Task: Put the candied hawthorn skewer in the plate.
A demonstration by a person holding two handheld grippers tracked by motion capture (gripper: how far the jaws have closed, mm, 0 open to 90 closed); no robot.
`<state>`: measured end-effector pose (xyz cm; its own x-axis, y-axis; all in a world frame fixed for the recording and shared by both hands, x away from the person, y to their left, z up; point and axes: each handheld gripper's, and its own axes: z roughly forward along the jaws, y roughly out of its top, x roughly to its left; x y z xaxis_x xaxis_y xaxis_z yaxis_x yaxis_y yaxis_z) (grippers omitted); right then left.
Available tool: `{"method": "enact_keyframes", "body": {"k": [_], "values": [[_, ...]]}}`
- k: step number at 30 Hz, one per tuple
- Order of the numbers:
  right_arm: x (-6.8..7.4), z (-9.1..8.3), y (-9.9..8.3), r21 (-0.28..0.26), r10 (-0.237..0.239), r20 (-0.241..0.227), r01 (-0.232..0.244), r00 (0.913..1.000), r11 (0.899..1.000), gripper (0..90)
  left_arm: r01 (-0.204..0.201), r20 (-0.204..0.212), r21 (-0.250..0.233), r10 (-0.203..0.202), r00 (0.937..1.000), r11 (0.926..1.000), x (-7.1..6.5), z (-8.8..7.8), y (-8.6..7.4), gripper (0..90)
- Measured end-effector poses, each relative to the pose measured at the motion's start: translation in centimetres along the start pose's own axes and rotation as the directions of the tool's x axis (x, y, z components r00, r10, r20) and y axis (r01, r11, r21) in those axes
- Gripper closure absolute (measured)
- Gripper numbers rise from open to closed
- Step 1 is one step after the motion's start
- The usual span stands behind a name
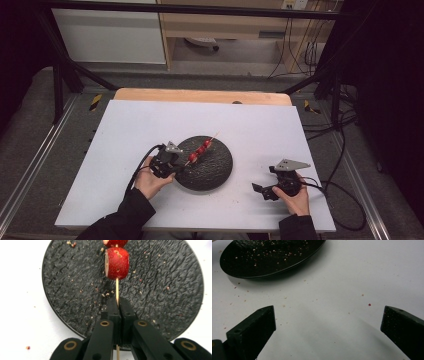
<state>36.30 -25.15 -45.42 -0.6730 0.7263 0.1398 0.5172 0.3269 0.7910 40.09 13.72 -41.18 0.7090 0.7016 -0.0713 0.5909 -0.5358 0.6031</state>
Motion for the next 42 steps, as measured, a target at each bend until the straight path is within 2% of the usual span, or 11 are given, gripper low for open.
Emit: {"method": "enact_keyframes", "body": {"k": [7, 15, 21, 27, 31, 35, 39, 42], "values": [[-0.2, -0.1, -0.1, 0.001, 0.008, 0.006, -0.008, 0.9999, 1.000, 0.5, 0.009, -0.029, 0.046, -0.008, 0.9995, 0.9989, -0.3, 0.9, -0.1, 88.6], [-0.2, -0.2, -0.1, 0.002, 0.005, 0.008, -0.005, 1.0000, 1.000, 0.5, 0.005, -0.042, 0.055, -0.002, 0.9991, 0.9985, -0.6, 1.3, 0.1, 88.5], [-0.2, -0.2, -0.1, 0.001, 0.005, 0.009, -0.005, 0.9999, 1.000, 0.5, -0.013, -0.019, 0.041, 0.014, 0.9997, 0.9991, -0.5, 1.3, 0.1, 85.9], [-0.2, -0.2, -0.1, 0.001, 0.010, 0.013, -0.010, 0.9999, 1.000, 0.5, -0.039, 0.018, -0.020, 0.039, 0.9991, 0.9990, -0.4, 0.3, -0.1, 71.2], [-0.2, -0.3, -0.1, -0.005, 0.010, 0.015, -0.010, 0.9998, 1.000, 0.5, -0.067, 0.032, -0.059, 0.069, 0.9971, 0.9960, -0.5, -0.5, -0.2, 57.1], [-0.2, -0.3, -0.1, -0.007, 0.013, 0.016, -0.013, 0.9998, 1.000, 0.5, -0.089, 0.035, -0.075, 0.091, 0.9952, 0.9932, -0.3, -1.2, -0.4, 42.2], [-0.2, -0.4, -0.1, -0.005, 0.019, 0.014, -0.019, 0.9997, 1.000, 0.5, -0.120, 0.017, -0.096, 0.122, 0.9924, 0.9882, 0.3, -2.0, -1.0, 28.3], [-0.2, -0.3, -0.1, -0.006, 0.020, 0.014, -0.020, 0.9997, 1.000, 0.5, -0.116, 0.011, -0.108, 0.117, 0.9930, 0.9875, 0.8, -2.5, -1.6, 20.1]]}}
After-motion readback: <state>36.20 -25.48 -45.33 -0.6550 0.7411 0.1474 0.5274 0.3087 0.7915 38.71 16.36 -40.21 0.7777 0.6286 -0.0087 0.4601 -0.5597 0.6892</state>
